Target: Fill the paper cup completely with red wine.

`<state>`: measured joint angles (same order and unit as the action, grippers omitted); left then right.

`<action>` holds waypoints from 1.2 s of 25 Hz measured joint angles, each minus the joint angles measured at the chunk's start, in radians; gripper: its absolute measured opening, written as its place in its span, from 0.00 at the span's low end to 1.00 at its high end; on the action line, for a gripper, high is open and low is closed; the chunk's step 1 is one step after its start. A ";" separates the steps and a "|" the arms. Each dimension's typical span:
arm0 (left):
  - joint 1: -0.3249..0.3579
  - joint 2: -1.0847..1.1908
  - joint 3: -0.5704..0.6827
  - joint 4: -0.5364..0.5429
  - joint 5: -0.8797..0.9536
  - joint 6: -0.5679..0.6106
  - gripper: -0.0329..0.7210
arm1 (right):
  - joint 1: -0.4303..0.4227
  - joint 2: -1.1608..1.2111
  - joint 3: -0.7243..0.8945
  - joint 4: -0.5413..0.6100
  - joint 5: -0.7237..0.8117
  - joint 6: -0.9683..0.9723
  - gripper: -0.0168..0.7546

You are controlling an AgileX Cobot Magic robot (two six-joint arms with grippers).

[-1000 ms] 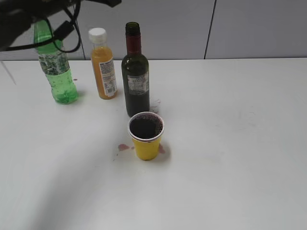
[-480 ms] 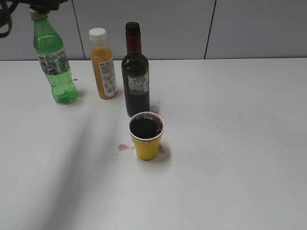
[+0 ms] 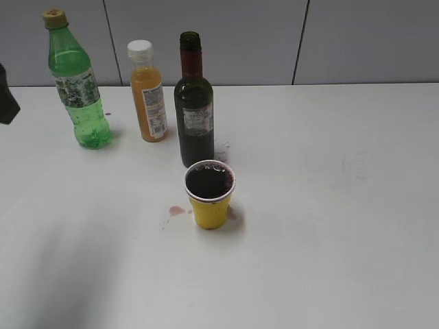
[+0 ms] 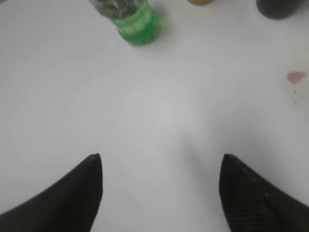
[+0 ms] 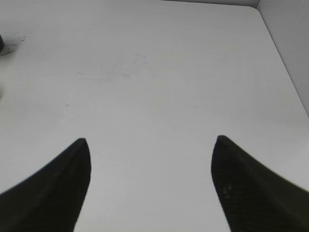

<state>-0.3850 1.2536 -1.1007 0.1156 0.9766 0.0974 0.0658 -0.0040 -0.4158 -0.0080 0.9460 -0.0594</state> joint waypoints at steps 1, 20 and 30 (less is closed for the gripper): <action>0.007 -0.002 0.000 -0.028 0.035 0.009 0.80 | 0.000 0.000 0.000 0.000 0.000 0.000 0.79; 0.443 -0.237 0.289 -0.244 0.035 0.078 0.80 | 0.000 0.000 0.000 0.000 0.000 0.001 0.79; 0.443 -0.683 0.578 -0.280 0.084 0.078 0.80 | 0.000 0.000 0.000 0.000 0.000 0.000 0.79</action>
<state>0.0577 0.5702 -0.5230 -0.1647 1.0609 0.1755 0.0658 -0.0040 -0.4158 -0.0080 0.9460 -0.0595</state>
